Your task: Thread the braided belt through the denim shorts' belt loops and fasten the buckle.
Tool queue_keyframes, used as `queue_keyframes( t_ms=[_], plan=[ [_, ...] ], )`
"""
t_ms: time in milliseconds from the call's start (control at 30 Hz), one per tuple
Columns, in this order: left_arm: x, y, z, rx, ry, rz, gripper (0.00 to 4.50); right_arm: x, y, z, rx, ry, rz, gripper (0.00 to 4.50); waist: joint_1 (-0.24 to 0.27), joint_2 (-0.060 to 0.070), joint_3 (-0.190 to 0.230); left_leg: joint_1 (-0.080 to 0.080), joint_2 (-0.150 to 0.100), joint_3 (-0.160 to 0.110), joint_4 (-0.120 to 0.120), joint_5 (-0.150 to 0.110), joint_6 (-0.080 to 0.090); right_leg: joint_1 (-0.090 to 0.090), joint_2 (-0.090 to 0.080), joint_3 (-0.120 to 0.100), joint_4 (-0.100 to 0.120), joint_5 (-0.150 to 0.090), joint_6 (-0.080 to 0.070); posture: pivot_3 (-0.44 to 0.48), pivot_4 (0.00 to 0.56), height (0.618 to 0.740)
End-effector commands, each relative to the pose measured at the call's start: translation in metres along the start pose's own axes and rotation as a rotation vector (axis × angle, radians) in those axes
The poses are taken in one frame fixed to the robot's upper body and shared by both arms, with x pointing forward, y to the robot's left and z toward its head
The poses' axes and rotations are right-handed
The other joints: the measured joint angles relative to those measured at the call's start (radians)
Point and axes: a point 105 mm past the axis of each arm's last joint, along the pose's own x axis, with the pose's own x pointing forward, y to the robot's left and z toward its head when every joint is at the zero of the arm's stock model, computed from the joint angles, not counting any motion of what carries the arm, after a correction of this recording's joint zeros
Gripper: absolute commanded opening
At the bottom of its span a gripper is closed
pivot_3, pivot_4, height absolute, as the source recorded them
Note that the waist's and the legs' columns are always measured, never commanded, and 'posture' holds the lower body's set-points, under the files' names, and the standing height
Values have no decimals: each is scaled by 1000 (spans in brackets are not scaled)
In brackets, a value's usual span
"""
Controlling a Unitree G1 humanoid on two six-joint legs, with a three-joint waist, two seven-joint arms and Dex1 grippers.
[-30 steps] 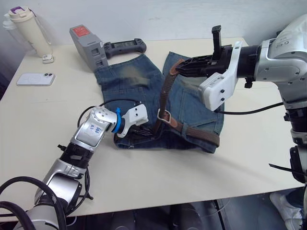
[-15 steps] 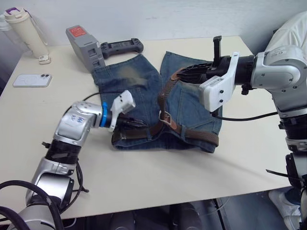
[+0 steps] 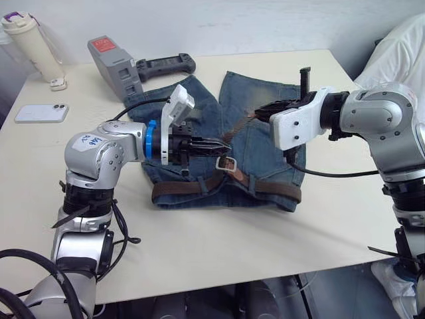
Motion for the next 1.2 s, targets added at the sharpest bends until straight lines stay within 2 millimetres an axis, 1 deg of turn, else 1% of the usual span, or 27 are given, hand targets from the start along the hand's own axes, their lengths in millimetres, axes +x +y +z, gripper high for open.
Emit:
queue_keyframes(
  t_ms=[33,67,133,167,200,233,300,333,367,400,467,567,633,767,900,1100,1200],
  plan=[
    [7,-3,11,56,-8,33,61,-3,-11,8,-15,-7,-43,0,2,0,0,0,0,0,0,0,0,0,0,0,0,0,0,0,150,740],
    [6,2,14,57,-21,61,61,-3,-11,8,-12,-5,-43,0,2,0,0,0,0,0,1,0,0,0,0,0,0,0,0,0,150,740],
    [4,8,18,72,-37,103,697,-3,-10,7,-7,-1,-38,0,6,0,0,0,0,0,1,0,0,0,0,0,0,0,0,0,150,740],
    [1,12,21,82,-43,128,903,-3,-9,7,-4,2,-36,0,6,0,0,0,0,0,1,0,0,0,0,0,0,0,0,0,150,740],
    [-2,17,23,105,-43,164,1512,-3,-8,6,0,6,-33,0,6,0,0,0,0,0,1,0,0,0,0,0,0,0,0,0,150,740],
    [-4,20,25,120,-42,188,1845,-3,-7,5,2,8,-30,0,5,0,0,0,0,0,1,0,0,0,0,0,0,0,0,0,150,740],
    [-7,26,28,164,-32,242,2775,-4,-6,5,9,13,-29,0,4,0,0,0,0,0,1,0,0,0,0,0,0,0,0,0,150,740],
    [-6,29,29,209,-14,280,3200,-4,-6,4,14,18,-28,0,4,0,0,0,0,0,1,0,0,0,0,0,0,0,0,0,150,740],
    [-4,31,30,225,-12,303,3681,-4,-5,3,19,24,-27,0,4,0,0,0,0,0,1,0,0,0,0,0,0,0,0,0,150,740],
    [-1,31,31,225,-17,307,4066,-4,-5,2,23,28,-26,0,5,0,0,0,0,0,1,0,0,0,0,0,0,0,0,0,150,740],
    [8,26,29,211,-27,285,4066,-3,-4,1,29,35,-25,0,8,0,0,-1,0,0,1,0,0,0,0,0,0,0,0,0,150,740],
    [21,15,20,198,-7,242,4066,-2,-3,1,32,36,-24,0,6,0,0,-1,0,0,1,0,0,0,0,0,0,0,0,0,150,740],
    [25,14,18,195,-15,241,4066,-1,-2,1,33,33,-25,0,5,0,0,-1,0,0,1,0,0,0,0,0,0,0,0,0,150,740],
    [25,25,16,215,8,319,4066,-1,-3,1,33,33,-25,0,5,0,0,0,0,0,1,0,0,0,0,0,0,0,0,0,150,740],
    [19,37,18,228,6,395,4066,-3,-3,0,33,35,-26,0,5,0,0,0,0,0,1,0,0,0,0,0,0,0,0,0,150,740],
    [20,39,13,229,24,398,4066,-4,-4,1,35,33,-34,0,8,0,0,0,0,0,1,0,0,0,0,0,0,0,0,0,150,740],
    [21,41,11,233,29,410,3236,-4,-4,1,35,33,-35,0,7,0,0,-1,0,0,1,0,0,0,0,0,0,0,0,0,150,740]
  ],
)
